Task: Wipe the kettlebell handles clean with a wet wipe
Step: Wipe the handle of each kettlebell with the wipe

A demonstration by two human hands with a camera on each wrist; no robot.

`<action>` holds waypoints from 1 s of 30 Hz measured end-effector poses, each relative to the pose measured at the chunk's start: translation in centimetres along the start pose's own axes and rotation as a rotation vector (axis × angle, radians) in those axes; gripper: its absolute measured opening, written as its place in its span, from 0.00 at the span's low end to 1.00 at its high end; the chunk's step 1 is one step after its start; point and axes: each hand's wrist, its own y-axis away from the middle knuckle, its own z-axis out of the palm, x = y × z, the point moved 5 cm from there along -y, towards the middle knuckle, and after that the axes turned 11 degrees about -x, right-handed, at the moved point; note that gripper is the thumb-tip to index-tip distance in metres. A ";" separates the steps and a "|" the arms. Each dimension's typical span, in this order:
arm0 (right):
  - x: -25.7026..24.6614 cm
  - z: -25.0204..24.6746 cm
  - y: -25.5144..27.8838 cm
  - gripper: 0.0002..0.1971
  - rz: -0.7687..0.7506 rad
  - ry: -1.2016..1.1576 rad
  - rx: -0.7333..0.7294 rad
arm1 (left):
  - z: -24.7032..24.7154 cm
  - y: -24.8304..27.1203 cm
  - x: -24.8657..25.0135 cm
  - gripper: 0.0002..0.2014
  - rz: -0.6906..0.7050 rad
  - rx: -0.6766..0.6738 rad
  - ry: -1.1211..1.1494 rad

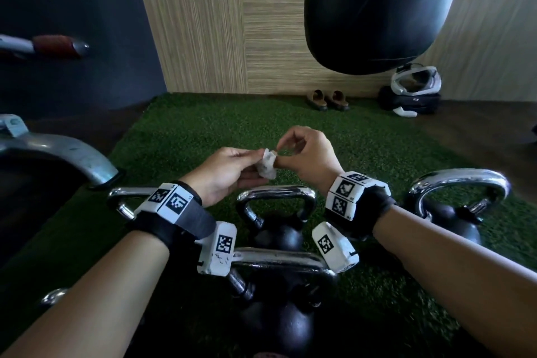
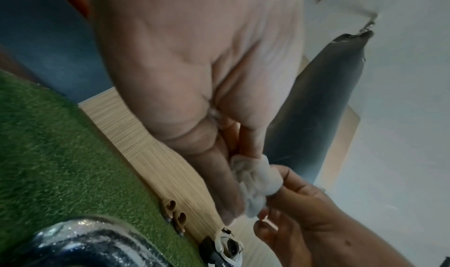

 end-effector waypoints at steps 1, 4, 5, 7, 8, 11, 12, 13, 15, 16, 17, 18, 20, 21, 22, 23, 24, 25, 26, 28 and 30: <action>0.3 0.1 0.0 0.13 -0.001 0.017 -0.002 | -0.2 -0.1 -0.2 0.14 0.000 -0.006 0.006; 2.3 0.0 0.1 0.16 0.035 -0.046 -0.091 | -0.8 -0.6 -0.4 0.15 0.021 0.002 -0.115; 3.2 -0.3 0.1 0.15 0.069 -0.076 -0.122 | -1.4 -1.0 -0.4 0.15 0.041 0.038 -0.246; 5.8 -1.6 0.4 0.07 0.177 -0.028 -0.067 | -2.1 -1.5 0.0 0.14 0.115 0.158 -0.668; 7.4 -2.4 0.8 0.06 0.262 0.052 0.001 | -1.8 -1.5 0.2 0.13 0.155 0.192 -0.858; 13.7 -2.0 3.4 0.11 0.564 0.278 -0.082 | 0.4 -1.7 -0.2 0.11 0.203 0.112 -1.129; 15.7 -0.7 4.3 0.10 0.610 0.249 -0.208 | 1.2 -1.9 -0.6 0.11 0.194 0.071 -1.189; 17.1 0.7 5.2 0.10 0.626 0.170 -0.319 | 1.7 -2.1 -1.2 0.10 0.168 0.031 -1.251; 18.1 3.0 6.4 0.19 0.572 0.016 -0.434 | 2.8 -2.5 -2.2 0.09 0.129 -0.041 -1.375; 17.9 3.7 6.6 0.20 0.526 -0.021 -0.444 | 3.1 -2.6 -2.7 0.09 0.121 -0.057 -1.425; 17.8 4.3 6.7 0.19 0.496 -0.053 -0.425 | 3.1 -2.6 -2.9 0.10 0.121 -0.056 -1.459; 17.9 4.8 6.8 0.17 0.481 -0.077 -0.379 | 2.9 -2.5 -3.2 0.10 0.124 -0.050 -1.469; 18.4 5.2 7.0 0.17 0.464 -0.082 -0.282 | 1.7 -2.2 -3.3 0.11 0.157 0.011 -1.416; 18.7 5.5 7.1 0.18 0.455 -0.081 -0.261 | 0.8 -2.0 -3.5 0.11 0.186 0.057 -1.373; 19.1 5.7 7.3 0.19 0.448 -0.073 -0.244 | 0.1 -1.7 -3.6 0.12 0.219 0.083 -1.344; 19.3 5.7 7.5 0.21 0.447 -0.073 -0.235 | -0.2 -1.4 -4.0 0.12 0.245 0.076 -1.352; 19.4 5.7 7.6 0.23 0.448 -0.079 -0.227 | -0.1 -1.2 -4.4 0.10 0.260 0.046 -1.392; 19.7 5.7 7.7 0.25 0.454 -0.087 -0.223 | 0.1 -0.9 -4.8 0.08 0.269 0.018 -1.442; 19.9 5.7 7.8 0.28 0.458 -0.096 -0.218 | 0.1 -0.8 -5.0 0.07 0.275 0.012 -1.461; 20.4 5.8 7.7 0.30 0.470 -0.095 -0.216 | -1.4 -0.7 -4.9 0.13 0.264 0.106 -1.336; 20.5 6.0 7.8 0.32 0.480 -0.102 -0.211 | -3.4 -0.1 -4.9 0.13 0.253 0.239 -1.182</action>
